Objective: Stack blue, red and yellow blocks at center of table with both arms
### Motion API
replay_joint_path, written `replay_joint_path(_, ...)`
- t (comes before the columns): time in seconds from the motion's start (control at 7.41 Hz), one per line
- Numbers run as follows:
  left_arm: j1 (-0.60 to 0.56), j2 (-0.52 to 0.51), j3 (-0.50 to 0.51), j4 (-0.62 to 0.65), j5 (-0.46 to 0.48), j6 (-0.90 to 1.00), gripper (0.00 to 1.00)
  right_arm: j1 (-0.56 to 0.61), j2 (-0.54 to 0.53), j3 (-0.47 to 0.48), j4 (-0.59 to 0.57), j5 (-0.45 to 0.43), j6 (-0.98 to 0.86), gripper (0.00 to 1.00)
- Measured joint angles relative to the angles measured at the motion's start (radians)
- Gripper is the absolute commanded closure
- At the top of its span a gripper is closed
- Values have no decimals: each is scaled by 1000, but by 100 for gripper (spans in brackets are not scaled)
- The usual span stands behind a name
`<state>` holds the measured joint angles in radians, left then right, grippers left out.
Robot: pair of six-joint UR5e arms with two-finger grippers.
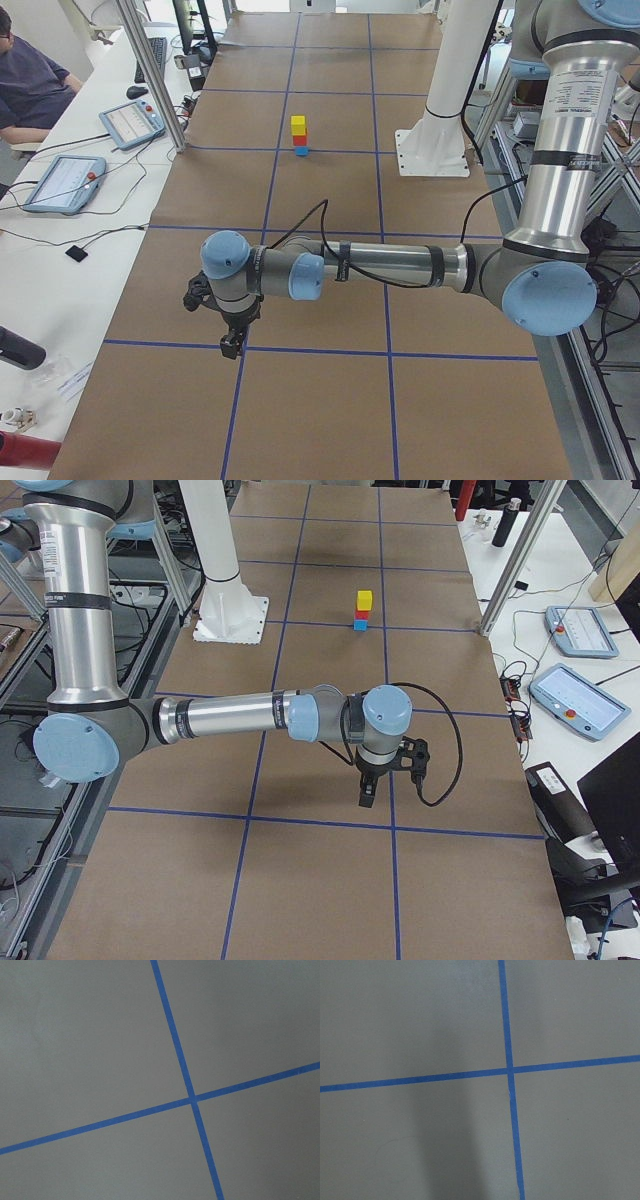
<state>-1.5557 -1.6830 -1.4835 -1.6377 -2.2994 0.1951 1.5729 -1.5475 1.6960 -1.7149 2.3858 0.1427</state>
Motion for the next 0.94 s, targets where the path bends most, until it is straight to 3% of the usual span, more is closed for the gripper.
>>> replay_joint_path(0.94,0,-2,-1,1,0,0,0,10,-34,19,-4,-31,2,1)
